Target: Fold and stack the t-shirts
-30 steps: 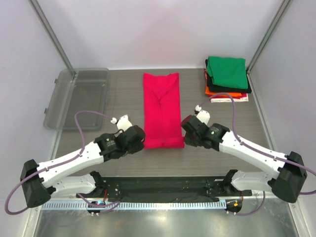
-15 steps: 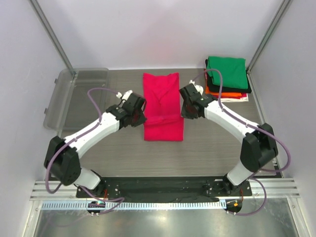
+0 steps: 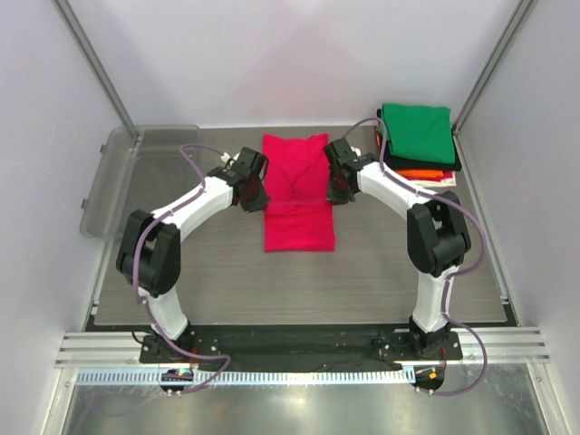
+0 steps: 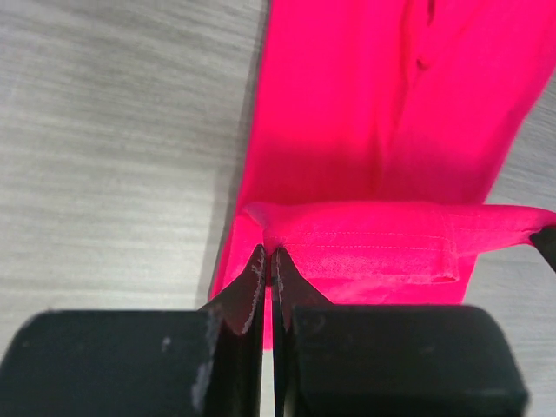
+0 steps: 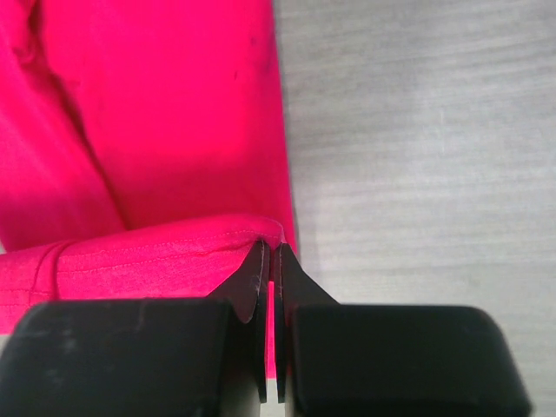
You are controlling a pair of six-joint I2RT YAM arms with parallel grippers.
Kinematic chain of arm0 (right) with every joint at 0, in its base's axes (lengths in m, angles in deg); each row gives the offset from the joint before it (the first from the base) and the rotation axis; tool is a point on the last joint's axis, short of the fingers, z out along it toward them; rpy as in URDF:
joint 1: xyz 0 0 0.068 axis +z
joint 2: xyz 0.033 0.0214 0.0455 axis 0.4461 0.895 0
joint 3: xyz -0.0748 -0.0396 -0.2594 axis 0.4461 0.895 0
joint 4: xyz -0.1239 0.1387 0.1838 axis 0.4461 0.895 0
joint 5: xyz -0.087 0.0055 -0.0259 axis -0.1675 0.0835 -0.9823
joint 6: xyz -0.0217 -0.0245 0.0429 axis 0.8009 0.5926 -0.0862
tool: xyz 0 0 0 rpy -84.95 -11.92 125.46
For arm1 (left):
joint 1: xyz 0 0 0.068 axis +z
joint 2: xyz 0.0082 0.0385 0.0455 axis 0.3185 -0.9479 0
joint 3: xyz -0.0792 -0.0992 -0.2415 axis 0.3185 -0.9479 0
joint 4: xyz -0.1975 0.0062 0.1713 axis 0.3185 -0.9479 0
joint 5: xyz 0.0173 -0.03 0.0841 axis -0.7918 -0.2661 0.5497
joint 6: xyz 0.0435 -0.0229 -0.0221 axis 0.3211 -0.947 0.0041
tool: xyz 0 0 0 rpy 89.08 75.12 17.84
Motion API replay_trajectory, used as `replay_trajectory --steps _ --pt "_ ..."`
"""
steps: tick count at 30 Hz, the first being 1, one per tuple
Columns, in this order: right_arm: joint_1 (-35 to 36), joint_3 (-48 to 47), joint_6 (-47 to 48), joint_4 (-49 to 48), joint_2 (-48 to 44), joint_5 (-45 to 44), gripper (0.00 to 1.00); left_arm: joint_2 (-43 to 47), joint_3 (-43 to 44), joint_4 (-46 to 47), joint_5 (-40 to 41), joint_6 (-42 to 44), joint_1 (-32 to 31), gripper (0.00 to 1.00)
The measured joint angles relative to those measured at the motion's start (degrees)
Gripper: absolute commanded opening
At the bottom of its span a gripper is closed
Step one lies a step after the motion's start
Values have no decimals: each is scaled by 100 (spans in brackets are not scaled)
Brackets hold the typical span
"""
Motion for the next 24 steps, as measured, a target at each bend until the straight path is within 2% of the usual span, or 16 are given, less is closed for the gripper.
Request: replay_trajectory --steps 7,15,18,19,20,21,22,24 --pt "-203 -647 199 -13 636 149 1 -654 452 -9 -247 166 205 0" --pt "-297 -1117 330 0 876 225 1 -890 938 -24 -304 321 345 0" --pt "-304 -1187 345 9 942 238 4 -1021 1113 -33 -308 398 382 4" --pt "-306 -1217 350 9 977 249 16 -1082 1161 -39 -310 415 393 13" --pt "-313 -1266 350 13 1029 262 23 -1169 1241 -72 -323 442 413 17" --pt "-319 -1335 356 33 1102 264 33 -1274 1340 -109 -341 463 439 30" --pt "-330 -1443 354 61 1202 262 58 -1397 1458 -184 -376 492 472 36" --pt "-374 -1851 378 256 1484 269 69 -1738 1910 -466 -483 507 568 50"
